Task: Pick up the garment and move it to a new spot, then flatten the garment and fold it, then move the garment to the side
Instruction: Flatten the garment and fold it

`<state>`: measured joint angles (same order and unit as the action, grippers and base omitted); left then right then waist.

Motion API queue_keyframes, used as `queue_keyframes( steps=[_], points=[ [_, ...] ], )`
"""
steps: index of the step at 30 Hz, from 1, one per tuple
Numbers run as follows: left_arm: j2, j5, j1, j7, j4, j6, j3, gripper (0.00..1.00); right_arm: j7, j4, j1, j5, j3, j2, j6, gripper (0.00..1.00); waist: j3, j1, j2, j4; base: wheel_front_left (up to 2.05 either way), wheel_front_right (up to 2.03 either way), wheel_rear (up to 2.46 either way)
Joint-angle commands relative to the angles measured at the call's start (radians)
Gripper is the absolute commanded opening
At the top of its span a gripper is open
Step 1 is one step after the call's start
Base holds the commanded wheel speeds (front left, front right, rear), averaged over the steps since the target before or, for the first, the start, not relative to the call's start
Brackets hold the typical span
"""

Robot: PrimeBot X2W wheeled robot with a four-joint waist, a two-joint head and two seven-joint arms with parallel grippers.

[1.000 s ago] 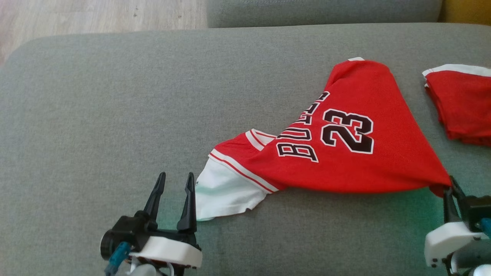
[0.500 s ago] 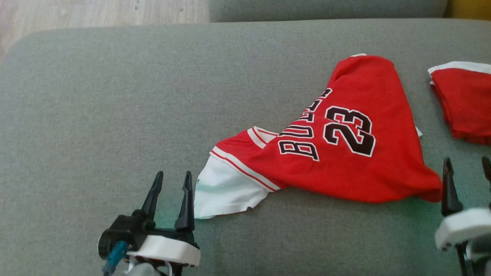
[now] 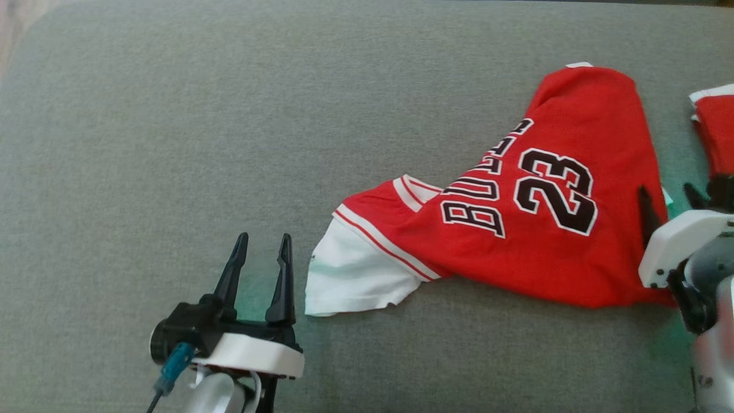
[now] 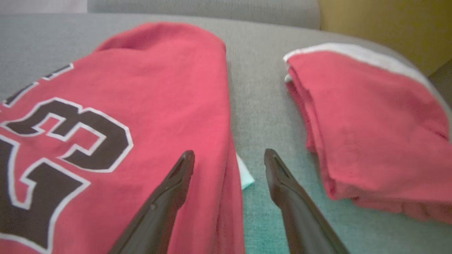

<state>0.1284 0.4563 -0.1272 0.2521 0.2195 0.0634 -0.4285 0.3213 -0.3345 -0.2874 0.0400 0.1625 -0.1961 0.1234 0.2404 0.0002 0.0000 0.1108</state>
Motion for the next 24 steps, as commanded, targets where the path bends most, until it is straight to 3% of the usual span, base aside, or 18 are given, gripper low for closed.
queue_keyframes(
  steps=[1,3,4,5,6,10,17,24],
  points=[
    [0.002,-0.013,-0.028,0.009,-0.027,0.0,0.028,1.0,0.012,0.015,-0.033,0.025,-0.032,-0.025,0.007,1.0,0.003,-0.0002,0.0,0.011,0.0,0.0,0.0],
    [0.0,-0.015,-0.026,0.01,-0.026,-0.001,0.031,1.0,0.035,-0.033,-0.054,0.078,-0.061,-0.049,0.007,1.0,0.001,-0.0002,0.0,0.019,0.0,0.0,0.0],
    [0.0,-0.016,-0.024,0.01,-0.025,-0.002,0.033,1.0,0.043,-0.049,-0.062,0.101,-0.076,-0.059,0.007,0.94,-0.001,-0.0002,0.0,0.021,0.0,0.0,0.0],
    [-0.001,-0.017,-0.022,0.01,-0.024,-0.003,0.035,1.0,0.048,-0.062,-0.069,0.12,-0.09,-0.069,0.007,0.71,-0.003,-0.0002,0.0,0.022,0.0,0.0,0.0],
    [-0.002,-0.019,-0.019,0.01,-0.022,-0.004,0.038,1.0,0.045,-0.078,-0.082,0.146,-0.109,-0.087,0.007,0.36,-0.008,-0.0002,0.0,0.022,0.0,0.0,0.0],
    [-0.003,-0.024,-0.011,0.01,-0.023,-0.005,0.043,1.0,0.015,-0.096,-0.105,0.171,-0.131,-0.106,0.007,0.0,-0.02,-0.0002,0.0,0.014,0.0,0.0,0.0],
    [-0.003,-0.028,0.004,0.01,-0.015,-0.008,0.039,1.0,-0.073,-0.077,-0.14,0.196,-0.154,-0.12,0.007,0.0,-0.046,-0.0002,0.0,-0.009,0.0,0.0,0.0],
    [0.002,-0.027,0.01,0.01,-0.014,-0.009,0.036,1.0,-0.138,0.034,-0.174,0.188,-0.154,-0.113,0.007,0.0,-0.057,-0.0002,0.0,-0.024,0.0,0.0,0.0]
  ],
)
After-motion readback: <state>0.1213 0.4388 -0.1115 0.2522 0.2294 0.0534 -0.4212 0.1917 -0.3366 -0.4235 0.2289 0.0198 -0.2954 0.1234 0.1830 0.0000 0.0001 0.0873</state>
